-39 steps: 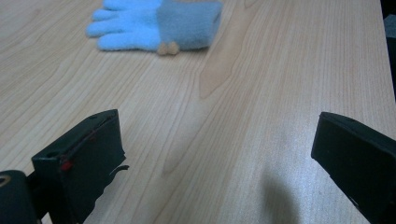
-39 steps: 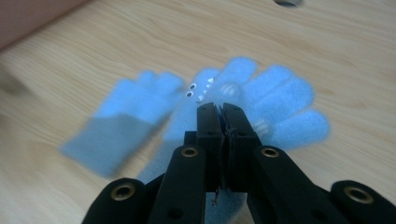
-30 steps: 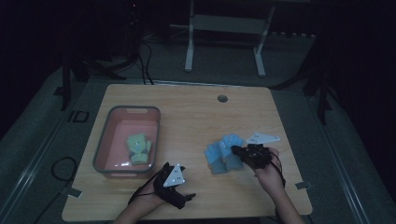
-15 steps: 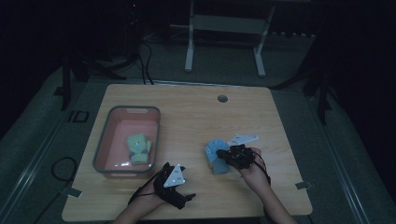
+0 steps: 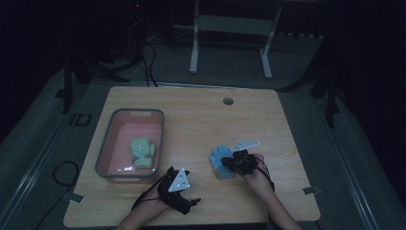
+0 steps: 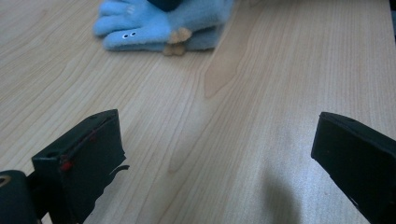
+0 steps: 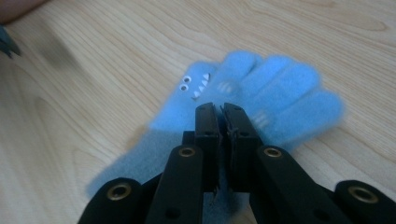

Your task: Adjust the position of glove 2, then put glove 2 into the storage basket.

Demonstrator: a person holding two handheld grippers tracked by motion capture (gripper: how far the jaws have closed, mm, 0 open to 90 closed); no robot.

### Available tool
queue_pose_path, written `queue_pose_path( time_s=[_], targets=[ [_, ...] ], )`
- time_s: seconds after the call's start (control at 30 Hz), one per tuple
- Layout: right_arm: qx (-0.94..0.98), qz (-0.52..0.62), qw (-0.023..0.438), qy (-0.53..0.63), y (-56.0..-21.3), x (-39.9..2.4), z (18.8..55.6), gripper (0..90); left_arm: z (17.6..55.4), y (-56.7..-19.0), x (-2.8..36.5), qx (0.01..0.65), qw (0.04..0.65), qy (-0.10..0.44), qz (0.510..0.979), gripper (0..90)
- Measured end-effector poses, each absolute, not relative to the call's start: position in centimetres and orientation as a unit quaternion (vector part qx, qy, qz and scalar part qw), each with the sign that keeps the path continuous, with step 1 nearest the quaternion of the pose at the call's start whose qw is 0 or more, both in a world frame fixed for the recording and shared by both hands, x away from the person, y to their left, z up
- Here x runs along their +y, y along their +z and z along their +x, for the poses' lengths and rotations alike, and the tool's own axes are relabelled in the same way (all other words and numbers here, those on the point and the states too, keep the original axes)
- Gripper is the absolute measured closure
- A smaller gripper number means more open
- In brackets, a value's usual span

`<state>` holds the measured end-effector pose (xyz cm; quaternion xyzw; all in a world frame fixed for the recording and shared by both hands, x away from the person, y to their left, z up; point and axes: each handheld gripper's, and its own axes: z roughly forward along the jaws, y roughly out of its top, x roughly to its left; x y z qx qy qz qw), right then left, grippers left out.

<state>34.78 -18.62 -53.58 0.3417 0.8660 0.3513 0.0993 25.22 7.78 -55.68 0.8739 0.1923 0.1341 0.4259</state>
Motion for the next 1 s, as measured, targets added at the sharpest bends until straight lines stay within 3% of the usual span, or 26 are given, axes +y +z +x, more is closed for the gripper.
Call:
queue_pose_path(
  time_s=[0.17, 0.2, 0.27, 0.37, 0.4, 0.43, 0.53, 0.8, 1.0],
  targets=[
    [0.866, 0.341, 0.102, 0.352, -53.5, -18.7, 34.7, 81.2, 25.3, -55.7, 7.8, 0.199, 0.429, 0.139, 0.87, 2.5],
    [0.863, 0.34, 0.106, 0.358, -53.0, -18.8, 34.5, 71.8, 25.4, -55.5, 7.9, 0.202, 0.431, 0.145, 0.867, 2.7],
    [0.862, 0.339, 0.106, 0.362, -52.8, -18.9, 34.4, 67.1, 25.4, -55.5, 7.9, 0.206, 0.433, 0.149, 0.865, 3.1],
    [0.856, 0.335, 0.109, 0.378, -52.2, -19.2, 34.4, 46.4, 25.5, -55.3, 7.9, 0.219, 0.434, 0.154, 0.86, 3.8],
    [0.852, 0.335, 0.109, 0.386, -51.9, -19.4, 34.4, 33.6, 25.5, -55.3, 7.9, 0.222, 0.435, 0.154, 0.859, 3.8],
    [0.852, 0.335, 0.109, 0.386, -51.9, -19.4, 34.4, 33.6, 25.5, -55.2, 7.9, 0.224, 0.435, 0.153, 0.859, 3.8],
    [0.851, 0.339, 0.096, 0.39, -51.8, -19.8, 34.6, 15.5, 25.5, -55.1, 7.7, 0.224, 0.444, 0.144, 0.856, 3.8],
    [0.845, 0.342, 0.114, 0.395, -51.3, -21.1, 34.9, 14.1, 25.9, -55.2, 6.9, 0.221, 0.434, 0.116, 0.865, 3.8],
    [0.828, 0.371, 0.091, 0.41, -50.7, -22.4, 35.0, 13.9, 26.6, -54.9, 5.7, 0.215, 0.423, 0.101, 0.874, 3.8]
  ],
)
